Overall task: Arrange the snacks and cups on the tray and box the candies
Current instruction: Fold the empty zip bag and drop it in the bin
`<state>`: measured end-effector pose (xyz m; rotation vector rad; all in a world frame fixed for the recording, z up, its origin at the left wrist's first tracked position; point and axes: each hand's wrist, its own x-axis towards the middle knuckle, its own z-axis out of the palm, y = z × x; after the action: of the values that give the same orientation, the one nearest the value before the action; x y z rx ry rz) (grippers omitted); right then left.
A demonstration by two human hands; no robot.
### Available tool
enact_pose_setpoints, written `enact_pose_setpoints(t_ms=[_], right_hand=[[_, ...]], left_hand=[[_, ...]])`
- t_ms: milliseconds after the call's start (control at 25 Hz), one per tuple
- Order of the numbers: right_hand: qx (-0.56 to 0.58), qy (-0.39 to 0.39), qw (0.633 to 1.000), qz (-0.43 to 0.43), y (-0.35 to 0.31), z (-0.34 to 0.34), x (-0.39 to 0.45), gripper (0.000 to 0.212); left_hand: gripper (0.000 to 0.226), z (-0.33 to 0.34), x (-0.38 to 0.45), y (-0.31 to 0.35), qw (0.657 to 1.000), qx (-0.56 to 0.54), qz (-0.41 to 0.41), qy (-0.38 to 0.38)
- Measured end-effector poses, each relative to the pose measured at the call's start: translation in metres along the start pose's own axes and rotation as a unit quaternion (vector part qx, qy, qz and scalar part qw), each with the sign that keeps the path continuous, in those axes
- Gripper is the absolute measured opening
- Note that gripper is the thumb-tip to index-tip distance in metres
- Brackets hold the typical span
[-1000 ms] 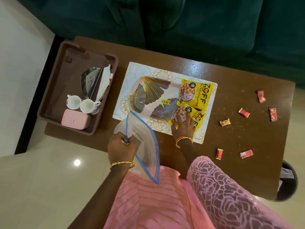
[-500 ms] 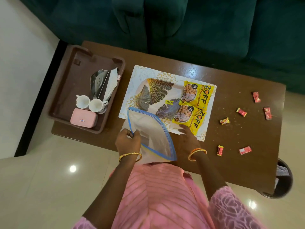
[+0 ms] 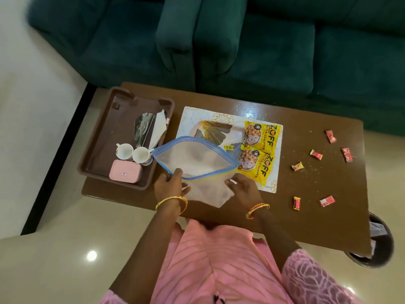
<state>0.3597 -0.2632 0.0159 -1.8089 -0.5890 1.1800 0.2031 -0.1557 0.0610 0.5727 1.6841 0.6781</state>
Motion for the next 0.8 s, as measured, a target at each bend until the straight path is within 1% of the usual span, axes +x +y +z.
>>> enact_pose_setpoints(t_ms=[40, 120, 160, 240, 320, 360, 400, 480, 520, 560, 600, 640, 680, 720, 800], right_hand=[[0.018, 0.026, 0.999, -0.006, -0.008, 0.001, 0.005, 0.023], [0.073, 0.064, 0.995, -0.026, -0.028, 0.002, 0.011, 0.013], [0.096, 0.079, 0.991, -0.042, -0.039, 0.002, 0.014, 0.011], [0.120, 0.109, 0.984, -0.074, -0.060, 0.001, 0.018, 0.009], [0.124, 0.142, 0.976, -0.108, -0.081, 0.000, 0.018, 0.013], [0.125, 0.154, 0.972, -0.122, -0.089, -0.001, 0.019, 0.016], [0.127, 0.163, 0.969, -0.133, -0.096, -0.002, 0.019, 0.020], [0.117, 0.176, 0.968, -0.136, -0.102, 0.000, 0.019, 0.017], [0.109, 0.187, 0.968, -0.130, -0.104, 0.002, 0.019, 0.011], [0.094, 0.208, 0.965, -0.127, -0.103, 0.004, 0.020, 0.008], [0.069, 0.239, 0.960, -0.126, -0.101, 0.007, 0.020, 0.007], [0.037, 0.273, 0.953, -0.127, -0.098, 0.009, 0.020, 0.008], [0.003, 0.306, 0.944, -0.127, -0.095, 0.010, 0.019, 0.012], [-0.025, 0.333, 0.934, -0.127, -0.091, 0.011, 0.018, 0.017], [-0.042, 0.365, 0.922, -0.122, -0.085, 0.010, 0.019, 0.022]], left_hand=[[0.024, -0.004, 0.002, 0.006, 0.999, -0.030, -0.001, -0.021], [0.038, -0.017, 0.012, 0.015, 0.996, -0.065, 0.011, -0.065], [0.044, -0.025, 0.018, 0.016, 0.996, -0.046, 0.025, -0.076], [0.070, -0.040, 0.032, 0.015, 0.991, 0.058, 0.066, -0.102], [0.097, -0.045, 0.043, 0.017, 0.973, 0.136, 0.092, -0.162], [0.103, -0.042, 0.048, 0.020, 0.962, 0.148, 0.096, -0.207], [0.100, -0.036, 0.052, 0.026, 0.949, 0.144, 0.091, -0.267], [0.077, -0.024, 0.053, 0.041, 0.921, 0.118, 0.039, -0.369], [0.070, -0.019, 0.054, 0.046, 0.915, 0.112, 0.012, -0.387], [0.065, -0.014, 0.055, 0.047, 0.918, 0.115, 0.006, -0.380], [0.054, -0.010, 0.053, 0.047, 0.934, 0.126, 0.038, -0.332], [0.041, -0.006, 0.054, 0.045, 0.952, 0.132, 0.084, -0.263], [0.037, -0.007, 0.055, 0.044, 0.962, 0.127, 0.130, -0.203], [0.038, -0.008, 0.056, 0.040, 0.966, 0.112, 0.165, -0.164], [0.034, -0.015, 0.062, 0.039, 0.971, 0.073, 0.184, -0.133]])
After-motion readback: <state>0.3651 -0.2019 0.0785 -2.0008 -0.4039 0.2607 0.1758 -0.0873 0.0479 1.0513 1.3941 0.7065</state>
